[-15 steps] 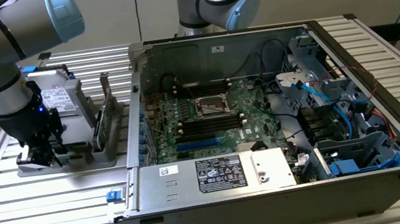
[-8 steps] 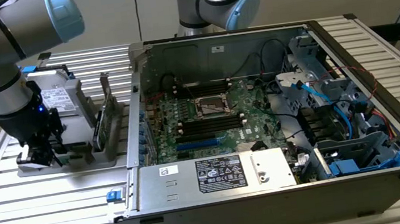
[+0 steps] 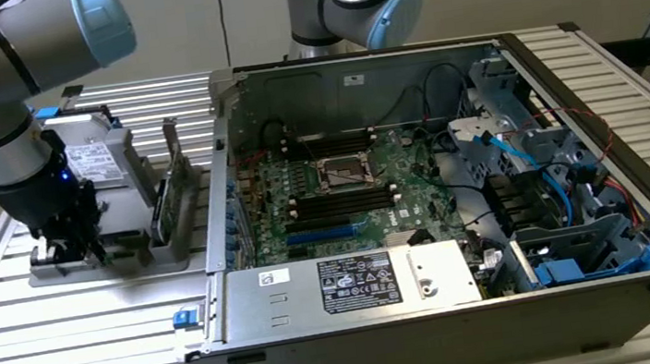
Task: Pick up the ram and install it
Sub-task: 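Pick up the ram and move it above insertion slot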
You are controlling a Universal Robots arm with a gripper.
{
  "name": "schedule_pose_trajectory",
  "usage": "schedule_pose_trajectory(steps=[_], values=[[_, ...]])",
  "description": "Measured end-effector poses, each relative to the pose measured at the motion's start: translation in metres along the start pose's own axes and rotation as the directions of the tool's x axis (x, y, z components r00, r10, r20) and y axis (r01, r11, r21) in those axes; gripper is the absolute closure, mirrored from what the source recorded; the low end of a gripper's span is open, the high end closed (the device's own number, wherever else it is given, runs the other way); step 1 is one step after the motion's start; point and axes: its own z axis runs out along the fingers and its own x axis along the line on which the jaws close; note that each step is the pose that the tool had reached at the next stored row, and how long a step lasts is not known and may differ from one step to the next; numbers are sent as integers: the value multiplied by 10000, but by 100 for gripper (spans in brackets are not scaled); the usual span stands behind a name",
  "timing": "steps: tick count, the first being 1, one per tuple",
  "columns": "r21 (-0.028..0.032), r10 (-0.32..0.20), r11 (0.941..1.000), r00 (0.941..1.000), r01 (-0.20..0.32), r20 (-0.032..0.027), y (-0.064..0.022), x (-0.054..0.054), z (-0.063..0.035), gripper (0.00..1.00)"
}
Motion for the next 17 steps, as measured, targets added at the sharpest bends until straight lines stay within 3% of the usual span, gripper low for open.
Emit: schedule_pose_trajectory(steps=[8,17], values=[[39,-59,10000,10000,59,-42,26,6,-279,87],[177,-326,9993,9990,331,-290,87,13,-470,87]])
